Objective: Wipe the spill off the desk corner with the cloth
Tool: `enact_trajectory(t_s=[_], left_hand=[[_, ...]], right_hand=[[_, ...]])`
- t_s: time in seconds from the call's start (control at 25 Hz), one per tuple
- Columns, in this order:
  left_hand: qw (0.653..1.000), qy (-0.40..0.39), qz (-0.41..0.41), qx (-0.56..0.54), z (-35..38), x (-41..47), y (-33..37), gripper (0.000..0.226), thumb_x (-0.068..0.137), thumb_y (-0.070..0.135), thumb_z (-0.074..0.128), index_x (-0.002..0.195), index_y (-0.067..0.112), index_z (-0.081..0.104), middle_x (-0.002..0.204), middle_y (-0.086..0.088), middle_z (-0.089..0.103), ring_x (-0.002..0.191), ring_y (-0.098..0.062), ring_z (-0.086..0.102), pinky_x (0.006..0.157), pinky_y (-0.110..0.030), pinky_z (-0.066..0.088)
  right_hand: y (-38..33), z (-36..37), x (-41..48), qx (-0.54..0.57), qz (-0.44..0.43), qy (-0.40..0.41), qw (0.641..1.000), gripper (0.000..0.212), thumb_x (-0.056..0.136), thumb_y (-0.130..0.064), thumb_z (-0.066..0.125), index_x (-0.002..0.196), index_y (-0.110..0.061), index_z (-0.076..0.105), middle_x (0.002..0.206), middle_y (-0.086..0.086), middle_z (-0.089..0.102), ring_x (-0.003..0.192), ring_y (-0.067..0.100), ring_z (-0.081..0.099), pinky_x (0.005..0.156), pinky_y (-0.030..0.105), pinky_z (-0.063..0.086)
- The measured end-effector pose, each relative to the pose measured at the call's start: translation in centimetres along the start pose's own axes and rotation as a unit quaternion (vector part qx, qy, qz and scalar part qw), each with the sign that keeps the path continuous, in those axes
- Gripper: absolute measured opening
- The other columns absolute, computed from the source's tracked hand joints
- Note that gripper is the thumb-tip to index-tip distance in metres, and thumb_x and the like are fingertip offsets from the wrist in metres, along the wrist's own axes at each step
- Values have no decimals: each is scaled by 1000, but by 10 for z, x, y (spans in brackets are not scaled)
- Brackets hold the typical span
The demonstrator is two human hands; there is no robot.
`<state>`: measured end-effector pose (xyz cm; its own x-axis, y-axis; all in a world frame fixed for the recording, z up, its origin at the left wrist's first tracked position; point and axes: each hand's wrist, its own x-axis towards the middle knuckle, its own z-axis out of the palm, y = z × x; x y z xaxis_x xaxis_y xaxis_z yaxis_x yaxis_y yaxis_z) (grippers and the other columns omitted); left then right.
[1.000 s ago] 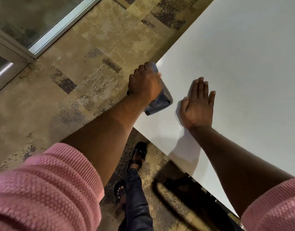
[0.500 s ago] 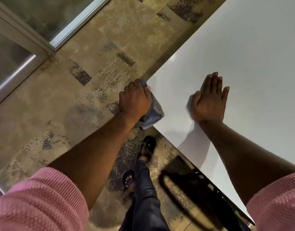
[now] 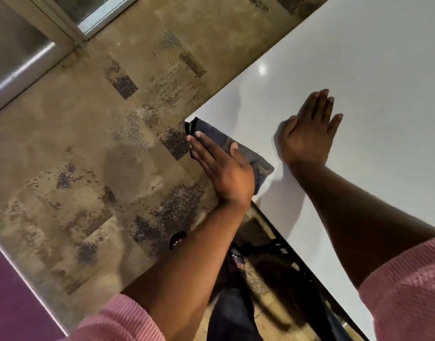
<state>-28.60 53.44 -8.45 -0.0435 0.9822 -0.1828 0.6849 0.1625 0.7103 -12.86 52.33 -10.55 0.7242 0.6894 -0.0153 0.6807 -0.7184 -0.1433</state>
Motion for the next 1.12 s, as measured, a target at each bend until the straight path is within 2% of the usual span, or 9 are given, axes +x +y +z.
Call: enact_trajectory(t_s=[0.12, 0.28, 0.36, 0.48, 0.56, 0.68, 0.8, 0.92, 1.12], left_hand=[[999, -15, 41, -4, 15, -66, -9, 73, 106, 24, 55, 160, -8, 18, 169, -31, 5, 159, -44, 4, 130, -51, 14], [991, -79, 106, 34, 20, -99, -25, 74, 106, 35, 50, 164, 4, 15, 174, -18, -2, 161, -32, -11, 131, -51, 10], [995, -52, 85, -10, 18, -84, -21, 79, 105, 35, 55, 164, 5, 13, 173, -19, -5, 160, -28, -12, 131, -43, 6], [995, -14, -10, -95, 27, -96, -17, 87, 104, 35, 59, 165, 4, 5, 173, -18, -7, 158, -16, -10, 130, -28, 8], [994, -25, -23, -103, 35, -142, -16, 87, 104, 38, 57, 165, 6, 3, 174, -14, -9, 160, -18, -11, 131, -33, 10], [986, -75, 128, 74, 39, -200, -31, 73, 108, 49, 38, 165, 11, 14, 175, -8, -5, 162, -25, -6, 130, -49, 6], [927, -107, 292, 210, 37, -168, -27, 62, 109, 39, 34, 163, 11, 25, 175, -7, 12, 162, -23, 2, 130, -50, 0], [875, -142, 349, 303, 27, -121, -18, 62, 108, 38, 32, 162, 8, 27, 174, -10, 10, 162, -25, -1, 130, -49, -2], [832, -188, 428, 301, 5, -53, -25, 62, 107, 39, 31, 161, 10, 31, 174, -5, 16, 162, -21, 5, 131, -49, 5]], right_hand=[[0, -2, 1, 0, 1, -8, 1000, 73, 100, -31, 28, 163, 3, 15, 172, 24, 14, 161, 39, 13, 129, 60, 8], [2, -5, 0, 1, -4, -17, 1000, 73, 101, -32, 28, 164, 2, 13, 173, 22, 12, 161, 37, 10, 129, 59, 6], [3, -5, 0, 6, -6, -21, 1000, 73, 102, -32, 29, 164, 2, 13, 174, 21, 11, 162, 36, 9, 130, 58, 5], [5, -4, -1, 13, -5, -20, 1000, 72, 102, -31, 29, 164, 2, 13, 174, 21, 10, 162, 36, 8, 129, 59, 4], [6, -5, -1, 13, -5, -15, 1000, 73, 101, -30, 29, 163, 4, 13, 173, 22, 10, 162, 36, 8, 129, 59, 3], [5, -10, -4, 27, -8, -26, 999, 73, 100, -30, 29, 163, 4, 12, 174, 22, 9, 162, 35, 6, 129, 59, 3], [6, -10, -2, 23, -13, -26, 999, 72, 102, -30, 29, 164, 3, 12, 174, 22, 9, 162, 35, 6, 129, 59, 3], [6, -11, -2, 15, -14, -19, 1000, 71, 102, -30, 29, 163, 3, 14, 173, 21, 12, 162, 35, 8, 129, 59, 5], [5, -11, 1, 32, -4, -35, 999, 71, 102, -31, 30, 164, 2, 15, 174, 20, 11, 162, 34, 7, 129, 59, 4]])
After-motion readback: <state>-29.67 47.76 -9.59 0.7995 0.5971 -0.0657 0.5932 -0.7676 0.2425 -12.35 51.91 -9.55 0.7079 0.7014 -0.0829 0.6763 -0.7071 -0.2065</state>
